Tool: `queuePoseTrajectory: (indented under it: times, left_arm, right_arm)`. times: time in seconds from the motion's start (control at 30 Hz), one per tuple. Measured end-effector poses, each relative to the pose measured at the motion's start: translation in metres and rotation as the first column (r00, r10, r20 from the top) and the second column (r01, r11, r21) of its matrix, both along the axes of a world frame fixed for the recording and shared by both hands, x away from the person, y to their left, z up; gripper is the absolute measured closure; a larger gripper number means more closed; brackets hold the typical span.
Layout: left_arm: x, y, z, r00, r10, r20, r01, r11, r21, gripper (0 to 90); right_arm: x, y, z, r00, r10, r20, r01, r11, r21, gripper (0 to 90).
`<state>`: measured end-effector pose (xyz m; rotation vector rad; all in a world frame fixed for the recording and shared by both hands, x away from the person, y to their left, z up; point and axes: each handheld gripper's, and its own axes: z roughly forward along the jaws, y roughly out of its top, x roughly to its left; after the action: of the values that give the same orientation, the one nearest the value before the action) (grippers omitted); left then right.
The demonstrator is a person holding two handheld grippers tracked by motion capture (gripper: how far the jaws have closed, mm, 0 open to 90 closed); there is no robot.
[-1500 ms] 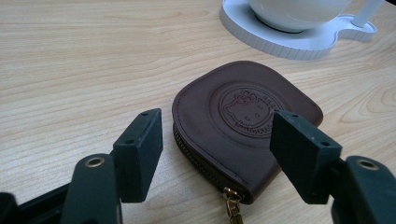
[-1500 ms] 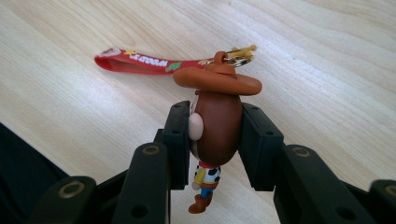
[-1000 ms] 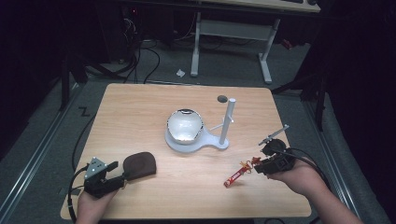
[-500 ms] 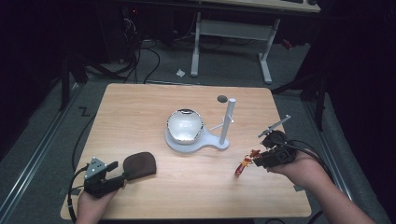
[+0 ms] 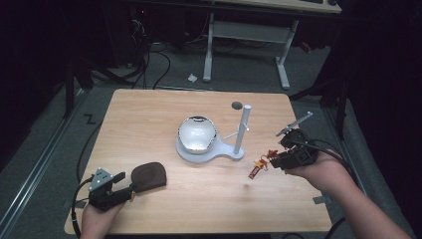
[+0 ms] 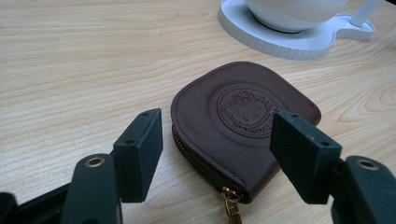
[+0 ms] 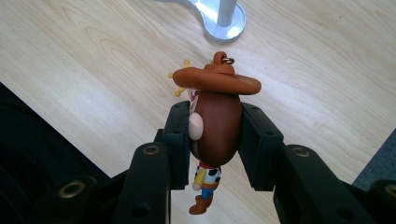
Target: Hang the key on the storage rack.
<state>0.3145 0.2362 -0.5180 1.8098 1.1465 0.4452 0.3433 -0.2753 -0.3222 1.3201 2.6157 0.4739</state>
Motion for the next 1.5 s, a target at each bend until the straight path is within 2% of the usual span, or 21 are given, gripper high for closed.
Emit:
queuePoseTrajectory:
  times: [0.47, 0.6, 0.9, 1.5]
  left_arm:
    - [0.002, 0.003, 0.001, 0.9997, 0.018, 0.018, -0.018, 0.9998, -0.007, 33.8]
    - [-0.001, 0.002, 0.002, 0.9998, 0.008, 0.02, -0.009, 0.9998, 0.016, 33.4]
    - [-0.003, 0.006, 0.003, 0.9996, 0.006, 0.027, -0.006, 1.0, -0.003, 29.6]
    - [-0.002, 0.007, 0.002, 0.9997, 0.001, 0.025, -0.001, 1.0, 0.003, 29.7]
  right_arm:
    - [0.009, 0.009, 0.01, 0.9999, 0.011, 0.011, -0.011, 0.9999, -0.004, 66.6]
    - [0.013, 0.012, 0.012, 0.9999, 0.011, 0.011, -0.011, 0.9999, -0.005, 66.7]
    - [0.021, 0.018, 0.019, 0.9995, 0.017, 0.027, -0.017, 0.9999, 0.0, 66.7]
    - [0.035, 0.034, 0.034, 0.998, 0.042, 0.048, -0.042, 0.9991, -0.001, 66.6]
